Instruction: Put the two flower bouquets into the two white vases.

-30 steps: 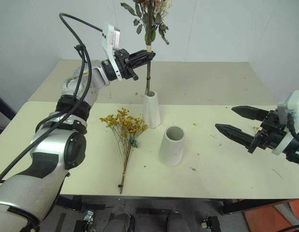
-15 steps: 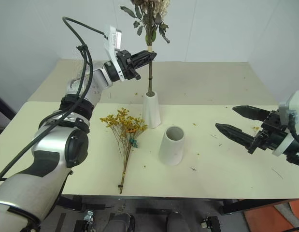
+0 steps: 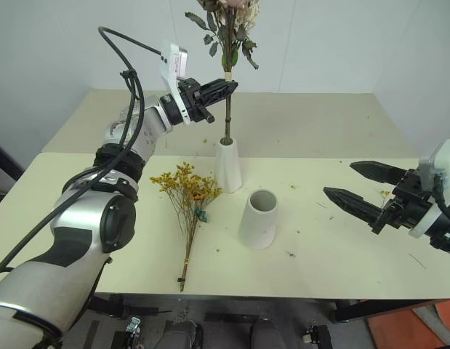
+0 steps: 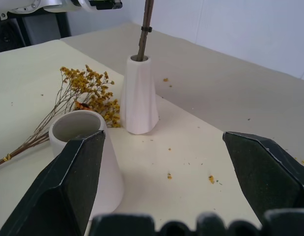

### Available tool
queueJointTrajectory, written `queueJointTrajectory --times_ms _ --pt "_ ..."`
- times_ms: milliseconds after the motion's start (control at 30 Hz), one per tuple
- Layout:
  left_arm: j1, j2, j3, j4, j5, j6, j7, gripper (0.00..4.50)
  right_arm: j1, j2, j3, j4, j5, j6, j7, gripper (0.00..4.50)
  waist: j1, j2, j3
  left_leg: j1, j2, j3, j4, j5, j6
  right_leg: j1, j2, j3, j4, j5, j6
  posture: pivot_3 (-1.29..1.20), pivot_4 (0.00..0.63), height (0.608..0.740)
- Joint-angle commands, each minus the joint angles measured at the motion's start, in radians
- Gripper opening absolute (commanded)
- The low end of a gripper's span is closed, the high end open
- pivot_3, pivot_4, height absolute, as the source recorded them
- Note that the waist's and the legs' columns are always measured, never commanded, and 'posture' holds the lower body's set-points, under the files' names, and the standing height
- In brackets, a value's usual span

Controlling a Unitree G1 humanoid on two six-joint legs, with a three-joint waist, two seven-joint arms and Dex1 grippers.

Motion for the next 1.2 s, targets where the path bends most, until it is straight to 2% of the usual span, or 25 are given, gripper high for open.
queueJointTrajectory --times_ms 33,1200 --pt "0.006 -0.005 -0.007 -0.033 0.019 -0.038 -0.015 0.08 -0.003 0.003 -0.049 -0.024 0.018 -0.014 -0.005 4.50 0.000 0.000 0.000 0.000 0.000 0.000 0.000 0.000 0.000 0.000 0.000 0.000 0.000 0.000 0.000 0.00 0.150 0.740" --pt "0.225 -0.013 -0.036 -0.252 0.024 -0.008 -0.035 0.08 -0.013 0.011 -0.038 -0.008 0.001 -0.036 0.004 4.50 0.001 0.000 0.000 0.000 0.000 0.000 0.000 0.000 0.000 0.000 0.000 0.000 0.000 0.000 0.000 0.00 0.150 0.740"
